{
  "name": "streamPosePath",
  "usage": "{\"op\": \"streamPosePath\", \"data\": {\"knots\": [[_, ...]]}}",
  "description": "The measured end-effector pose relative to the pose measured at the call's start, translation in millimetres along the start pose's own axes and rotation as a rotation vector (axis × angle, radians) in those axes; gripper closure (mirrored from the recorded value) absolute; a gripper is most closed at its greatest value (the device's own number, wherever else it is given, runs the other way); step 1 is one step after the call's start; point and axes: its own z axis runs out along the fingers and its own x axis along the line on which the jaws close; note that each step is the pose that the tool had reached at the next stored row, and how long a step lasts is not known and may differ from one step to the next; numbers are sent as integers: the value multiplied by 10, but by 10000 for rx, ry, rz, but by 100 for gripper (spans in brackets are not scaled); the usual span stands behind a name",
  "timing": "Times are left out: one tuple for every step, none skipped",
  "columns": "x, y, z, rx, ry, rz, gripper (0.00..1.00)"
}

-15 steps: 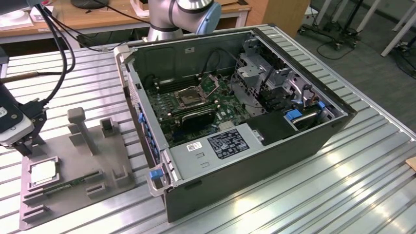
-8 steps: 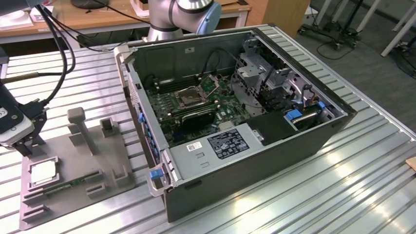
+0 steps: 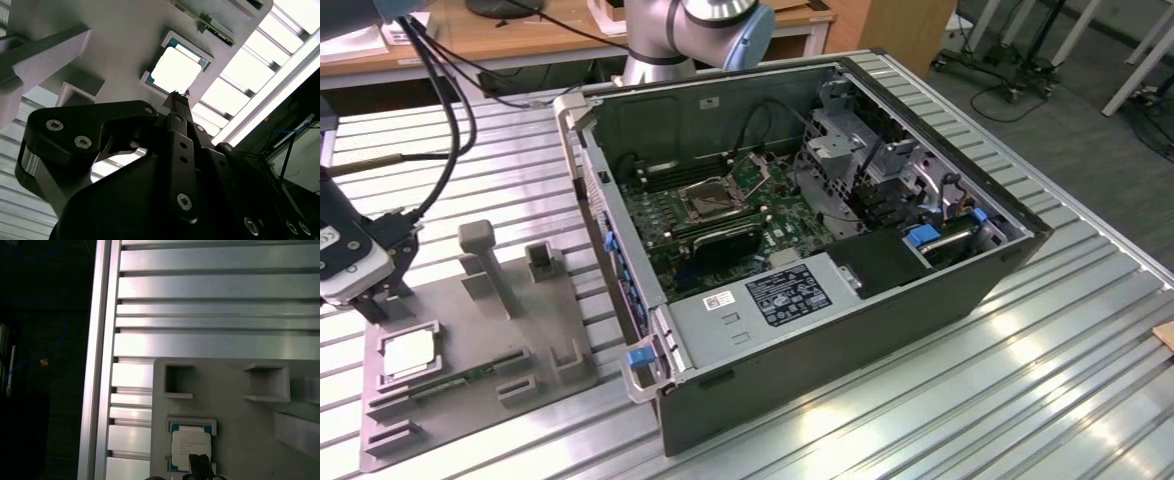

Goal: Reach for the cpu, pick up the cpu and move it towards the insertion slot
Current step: 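Pick up the cpu and move it towards the insertion slot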

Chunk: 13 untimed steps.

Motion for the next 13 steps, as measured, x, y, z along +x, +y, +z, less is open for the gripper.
{"op": "streamPosePath", "data": {"knots": [[0,-5,9,0,1,0,89],[0,-12,19,-1,0,0,89],[1,-21,29,-2,-1,0,89],[1,-31,39,-2,-1,0,89],[2,-41,48,-2,-1,0,89],[2,-51,56,-1,-1,0,89],[3,-62,67,-2,-1,0,89],[2,-70,81,-3,-3,0,89],[3,-76,98,-3,-3,0,89],[4,-81,115,-2,-2,0,89],[4,-85,131,-2,-2,1,89],[4,-90,146,-2,-1,1,89],[4,-94,159,-1,0,0,89]]}}
